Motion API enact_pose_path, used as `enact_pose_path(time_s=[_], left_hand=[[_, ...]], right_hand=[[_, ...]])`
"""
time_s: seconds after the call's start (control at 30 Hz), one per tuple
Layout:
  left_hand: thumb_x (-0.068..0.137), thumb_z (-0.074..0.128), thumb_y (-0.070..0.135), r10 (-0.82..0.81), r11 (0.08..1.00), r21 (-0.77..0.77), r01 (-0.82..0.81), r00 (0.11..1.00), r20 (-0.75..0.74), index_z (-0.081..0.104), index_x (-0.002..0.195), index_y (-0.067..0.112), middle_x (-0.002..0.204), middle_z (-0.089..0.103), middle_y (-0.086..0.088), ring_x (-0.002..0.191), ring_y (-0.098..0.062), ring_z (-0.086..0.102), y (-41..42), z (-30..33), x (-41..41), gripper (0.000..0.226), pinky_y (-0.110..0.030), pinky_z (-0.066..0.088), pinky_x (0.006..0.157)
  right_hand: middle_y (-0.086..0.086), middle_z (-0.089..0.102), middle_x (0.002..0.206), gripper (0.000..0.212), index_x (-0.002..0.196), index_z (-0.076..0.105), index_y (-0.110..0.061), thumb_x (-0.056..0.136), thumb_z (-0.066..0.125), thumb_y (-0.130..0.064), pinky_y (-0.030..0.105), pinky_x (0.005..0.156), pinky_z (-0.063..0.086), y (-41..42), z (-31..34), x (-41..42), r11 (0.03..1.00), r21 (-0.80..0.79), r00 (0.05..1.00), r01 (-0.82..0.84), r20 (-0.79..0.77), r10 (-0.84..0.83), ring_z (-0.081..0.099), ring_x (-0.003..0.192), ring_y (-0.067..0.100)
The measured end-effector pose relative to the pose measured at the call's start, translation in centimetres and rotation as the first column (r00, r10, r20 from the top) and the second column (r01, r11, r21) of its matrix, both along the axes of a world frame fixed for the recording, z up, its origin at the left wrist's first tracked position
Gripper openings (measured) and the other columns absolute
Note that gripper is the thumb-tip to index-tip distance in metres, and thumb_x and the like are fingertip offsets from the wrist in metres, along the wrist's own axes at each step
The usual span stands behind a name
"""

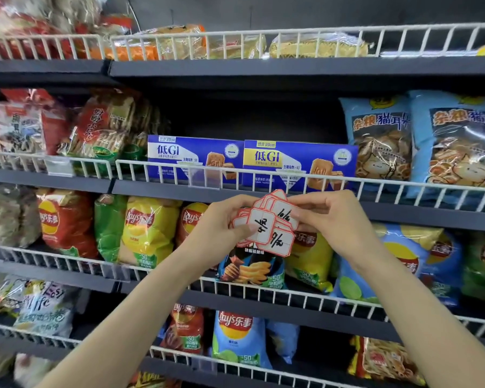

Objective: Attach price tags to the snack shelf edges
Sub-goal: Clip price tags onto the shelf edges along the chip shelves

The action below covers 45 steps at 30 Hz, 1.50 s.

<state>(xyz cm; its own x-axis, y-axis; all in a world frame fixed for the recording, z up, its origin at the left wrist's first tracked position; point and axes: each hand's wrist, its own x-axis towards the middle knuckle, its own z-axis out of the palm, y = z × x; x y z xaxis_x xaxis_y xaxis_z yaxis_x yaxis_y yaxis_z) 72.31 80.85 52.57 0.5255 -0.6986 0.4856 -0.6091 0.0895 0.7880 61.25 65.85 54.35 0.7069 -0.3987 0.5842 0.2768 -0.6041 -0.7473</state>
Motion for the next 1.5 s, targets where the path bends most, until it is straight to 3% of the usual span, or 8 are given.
enact_pose_path(time_s=[0.23, 0.43, 0.63, 0.77, 0.93, 1.2, 1.3, 1.5], left_hand=[[0.090, 0.054, 0.003, -0.031, 0.999, -0.042, 0.029, 0.999, -0.037, 0.056, 0.117, 0.017, 0.108, 0.069, -0.002, 0.099, -0.015, 0.067, 0.3, 0.4, 1.8, 0.031, -0.043, 0.057, 0.083], [0.090, 0.054, 0.003, -0.053, 0.998, -0.040, 0.052, 0.998, -0.023, 0.055, 0.114, 0.023, 0.106, 0.070, 0.000, 0.096, -0.009, 0.068, 1.2, 1.0, 3.7, 0.032, -0.033, 0.058, 0.080], [0.089, 0.056, 0.002, -0.112, 0.992, -0.056, 0.111, 0.993, -0.022, 0.055, 0.118, 0.021, 0.106, 0.068, 0.004, 0.096, -0.006, 0.066, 2.2, 1.1, 5.3, 0.035, -0.028, 0.057, 0.079], [0.089, 0.056, 0.001, -0.086, 0.996, -0.027, 0.087, 0.996, 0.039, 0.055, 0.105, 0.030, 0.099, 0.069, 0.007, 0.089, -0.001, 0.067, 2.8, 1.1, 6.6, 0.033, -0.016, 0.055, 0.073], [0.089, 0.056, 0.004, -0.081, 0.996, 0.036, 0.080, 0.996, 0.046, 0.047, 0.126, 0.030, 0.107, 0.068, -0.001, 0.092, -0.005, 0.068, 3.5, 0.9, 7.7, 0.046, -0.016, 0.055, 0.070], [0.088, 0.059, 0.010, 0.003, 1.000, 0.022, -0.002, 1.000, -0.015, 0.029, 0.142, 0.029, 0.126, 0.059, -0.010, 0.109, -0.020, 0.063, 5.0, 0.6, 10.5, 0.065, -0.044, 0.053, 0.090], [0.088, 0.059, 0.012, 0.030, 0.999, 0.029, -0.028, 0.998, -0.062, 0.017, 0.147, 0.026, 0.130, 0.056, -0.013, 0.110, -0.020, 0.062, 5.3, 0.4, 11.4, 0.074, -0.047, 0.052, 0.092], [0.089, 0.059, 0.012, 0.023, 0.999, 0.038, -0.020, 0.997, -0.077, 0.011, 0.149, 0.024, 0.132, 0.056, -0.011, 0.108, -0.019, 0.062, 4.7, 1.1, 11.9, 0.078, -0.046, 0.052, 0.092]], right_hand=[[-0.001, 0.071, 0.084, 0.027, 0.088, 0.067, -0.021, 0.081, 0.064, 0.005, 0.023, 0.063, 0.058, 0.9, 1.0, 1.3, 0.999, 0.022, 0.998, -0.046, -0.037, 0.047, 0.070, 0.076, 0.011], [0.002, 0.071, 0.085, 0.032, 0.102, 0.064, -0.012, 0.079, 0.064, 0.010, 0.028, 0.063, 0.059, 2.3, 1.2, 2.7, 0.994, 0.086, 0.992, -0.067, -0.103, 0.076, 0.071, 0.075, 0.012], [0.004, 0.070, 0.086, 0.024, 0.089, 0.065, -0.018, 0.080, 0.066, 0.004, 0.023, 0.060, 0.058, 4.3, 1.4, 3.9, 0.999, 0.035, 0.995, -0.029, -0.094, 0.032, 0.070, 0.070, 0.009], [0.003, 0.072, 0.089, 0.012, 0.096, 0.069, -0.016, 0.089, 0.060, -0.018, 0.030, 0.068, 0.060, 5.0, 1.7, 4.7, 0.995, 0.083, 0.990, -0.049, -0.128, 0.059, 0.070, 0.081, 0.011], [-0.001, 0.072, 0.081, 0.008, 0.087, 0.068, -0.014, 0.088, 0.061, -0.017, 0.020, 0.062, 0.057, 5.8, 1.7, 6.5, 0.994, -0.037, 0.988, 0.100, -0.115, -0.104, 0.069, 0.072, 0.005], [-0.003, 0.072, 0.076, 0.007, 0.085, 0.068, -0.011, 0.082, 0.068, -0.017, 0.013, 0.048, 0.047, 6.4, 1.7, 9.1, 0.983, 0.040, 0.980, 0.181, 0.079, -0.184, 0.064, 0.060, 0.001], [-0.005, 0.070, 0.076, 0.007, 0.082, 0.063, -0.021, 0.084, 0.067, -0.016, 0.011, 0.042, 0.042, 6.4, 1.8, 10.2, 0.965, 0.031, 0.951, 0.260, 0.166, -0.261, 0.061, 0.056, -0.003], [0.004, 0.070, 0.088, 0.011, 0.092, 0.054, -0.015, 0.087, 0.063, -0.012, 0.029, 0.058, 0.057, 6.7, 2.4, 12.0, 0.930, -0.148, 0.936, 0.335, 0.169, -0.310, 0.068, 0.078, 0.009]])
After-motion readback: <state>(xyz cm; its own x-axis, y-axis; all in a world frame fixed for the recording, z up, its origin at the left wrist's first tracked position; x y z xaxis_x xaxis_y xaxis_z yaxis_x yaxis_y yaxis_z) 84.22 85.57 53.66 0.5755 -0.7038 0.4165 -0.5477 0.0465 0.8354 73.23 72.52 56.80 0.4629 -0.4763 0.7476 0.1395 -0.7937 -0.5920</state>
